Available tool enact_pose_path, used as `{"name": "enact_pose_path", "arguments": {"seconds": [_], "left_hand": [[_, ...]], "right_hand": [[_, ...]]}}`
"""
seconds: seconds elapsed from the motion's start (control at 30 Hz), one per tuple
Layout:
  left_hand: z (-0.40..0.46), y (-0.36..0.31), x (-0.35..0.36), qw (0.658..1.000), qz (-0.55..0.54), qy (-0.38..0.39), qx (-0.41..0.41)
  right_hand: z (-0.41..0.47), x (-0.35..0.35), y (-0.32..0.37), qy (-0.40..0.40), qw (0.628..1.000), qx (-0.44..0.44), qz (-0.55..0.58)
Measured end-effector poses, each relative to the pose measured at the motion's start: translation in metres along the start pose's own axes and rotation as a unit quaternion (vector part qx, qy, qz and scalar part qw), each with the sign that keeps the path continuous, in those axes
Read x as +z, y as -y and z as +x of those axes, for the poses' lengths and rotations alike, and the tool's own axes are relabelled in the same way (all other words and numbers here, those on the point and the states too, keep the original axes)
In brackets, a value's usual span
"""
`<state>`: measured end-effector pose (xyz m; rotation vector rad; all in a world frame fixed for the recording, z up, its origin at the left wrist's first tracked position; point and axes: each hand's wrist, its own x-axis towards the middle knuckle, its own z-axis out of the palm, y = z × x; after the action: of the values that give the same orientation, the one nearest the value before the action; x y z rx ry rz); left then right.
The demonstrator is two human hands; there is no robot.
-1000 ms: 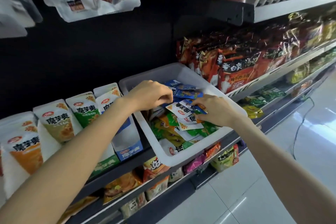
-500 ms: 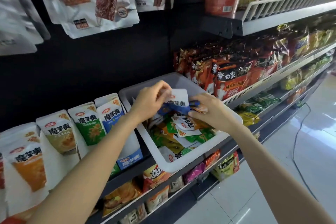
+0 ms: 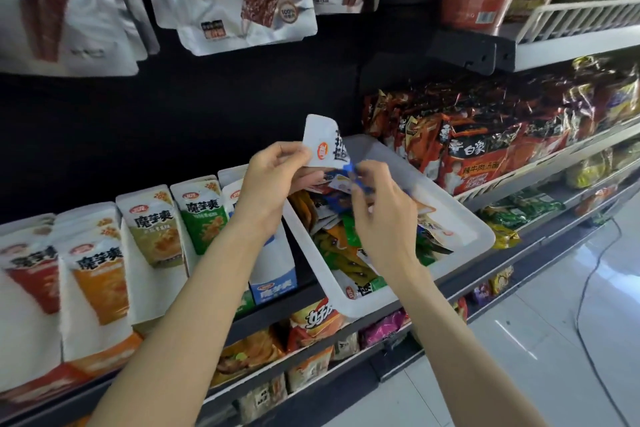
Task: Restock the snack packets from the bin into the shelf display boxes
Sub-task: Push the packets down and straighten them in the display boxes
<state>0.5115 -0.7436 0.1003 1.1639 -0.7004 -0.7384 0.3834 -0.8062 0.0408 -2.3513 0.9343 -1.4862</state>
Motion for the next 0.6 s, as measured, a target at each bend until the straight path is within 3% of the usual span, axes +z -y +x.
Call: {"name": "enact_pose_path", "arguments": {"seconds": [0.1, 0.2, 0.3, 0.43, 0.6], "left_hand": [[-0.009, -0.006, -0.009, 0.997, 0.042, 0.025, 0.059], [-0.012, -0.008, -0.029, 0.979, 0.131, -0.008, 0.155], [-0.015, -0.007, -0.053, 0.95, 0.225, -0.029, 0.215], [-0.014, -0.008, -0.072, 0.949, 0.265, -0.021, 0.172], [-0.001, 0.002, -0.097, 0.948, 0.299, -0.014, 0.11]], "right_hand": [[0.015, 0.0, 0.008, 0.045, 0.978, 0.118, 0.166], [0.029, 0.0, 0.019, 0.137, 0.866, 0.281, 0.39], [0.032, 0.007, 0.025, 0.178, 0.818, 0.307, 0.452], [0.035, 0.02, 0.037, 0.245, 0.809, 0.275, 0.458], [0.059, 0.036, 0.044, 0.244, 0.867, 0.197, 0.387]]}}
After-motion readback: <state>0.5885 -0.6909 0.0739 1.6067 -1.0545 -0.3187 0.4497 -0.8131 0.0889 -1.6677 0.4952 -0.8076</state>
